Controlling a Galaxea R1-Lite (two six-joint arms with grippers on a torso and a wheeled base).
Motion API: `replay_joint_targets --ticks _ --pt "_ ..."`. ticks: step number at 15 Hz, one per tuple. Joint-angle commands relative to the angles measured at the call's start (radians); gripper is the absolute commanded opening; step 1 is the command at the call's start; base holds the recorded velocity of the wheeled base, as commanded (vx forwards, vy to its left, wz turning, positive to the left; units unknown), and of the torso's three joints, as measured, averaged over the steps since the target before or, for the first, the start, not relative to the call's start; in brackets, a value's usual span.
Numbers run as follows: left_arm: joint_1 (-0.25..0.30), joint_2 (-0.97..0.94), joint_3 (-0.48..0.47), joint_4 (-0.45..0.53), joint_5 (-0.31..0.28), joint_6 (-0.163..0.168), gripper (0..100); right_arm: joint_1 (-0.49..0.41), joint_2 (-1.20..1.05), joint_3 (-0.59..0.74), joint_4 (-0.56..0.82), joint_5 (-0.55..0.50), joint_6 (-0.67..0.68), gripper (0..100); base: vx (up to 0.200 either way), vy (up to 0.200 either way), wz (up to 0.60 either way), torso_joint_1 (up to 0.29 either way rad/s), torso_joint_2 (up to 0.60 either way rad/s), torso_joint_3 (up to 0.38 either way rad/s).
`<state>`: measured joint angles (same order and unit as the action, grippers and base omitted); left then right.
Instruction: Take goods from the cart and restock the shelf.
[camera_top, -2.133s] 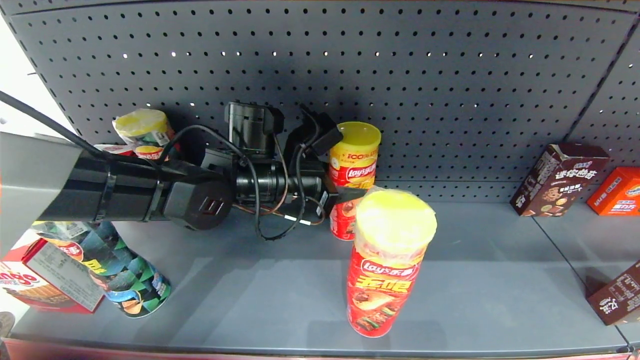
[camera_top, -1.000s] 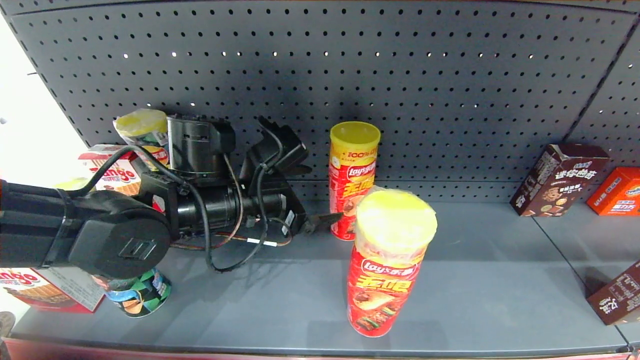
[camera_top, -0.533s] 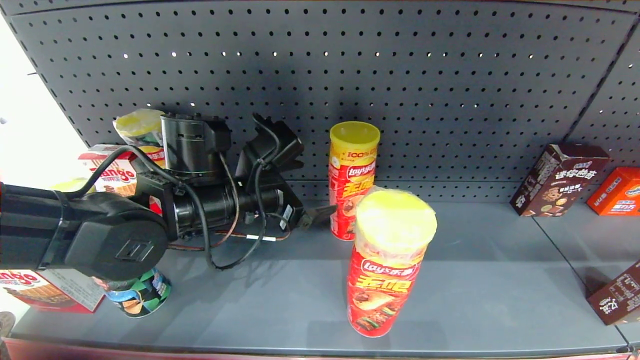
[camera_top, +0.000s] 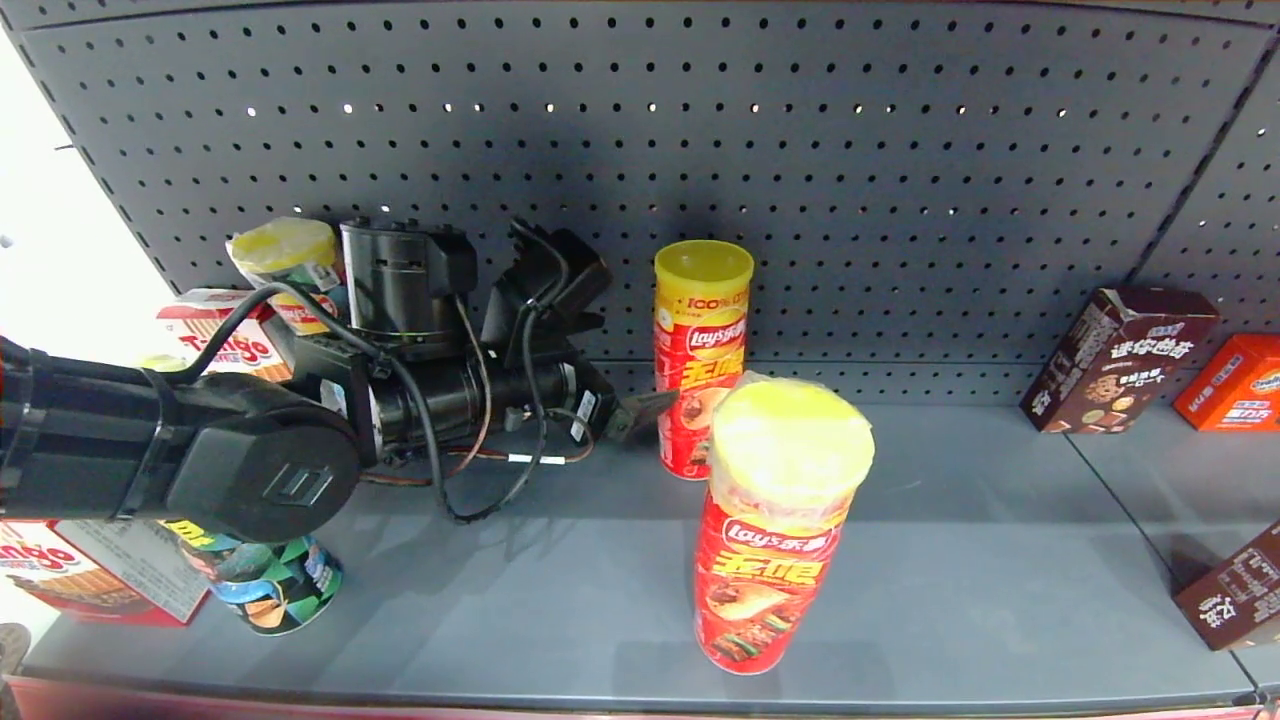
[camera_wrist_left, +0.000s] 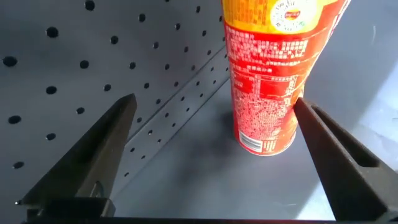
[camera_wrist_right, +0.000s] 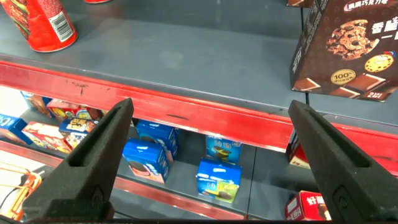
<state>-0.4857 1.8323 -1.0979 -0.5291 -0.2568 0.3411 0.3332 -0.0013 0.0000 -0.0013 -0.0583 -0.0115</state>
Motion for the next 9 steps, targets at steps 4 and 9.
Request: replay_joint_targets --ticks 4,9 --pt "0.009 0.008 0.0 0.0 0.004 -0.002 100 0.0 0.001 0.0 0.0 0.0 0.001 100 0.0 0.0 0.0 0.0 0.0 0.0" --pt "0.012 0.007 0.006 -0.002 0.004 -0.014 100 0.001 0.001 0.0 0.0 0.0 -0.001 100 0.0 0.0 0.0 0.0 0.0 0.0"
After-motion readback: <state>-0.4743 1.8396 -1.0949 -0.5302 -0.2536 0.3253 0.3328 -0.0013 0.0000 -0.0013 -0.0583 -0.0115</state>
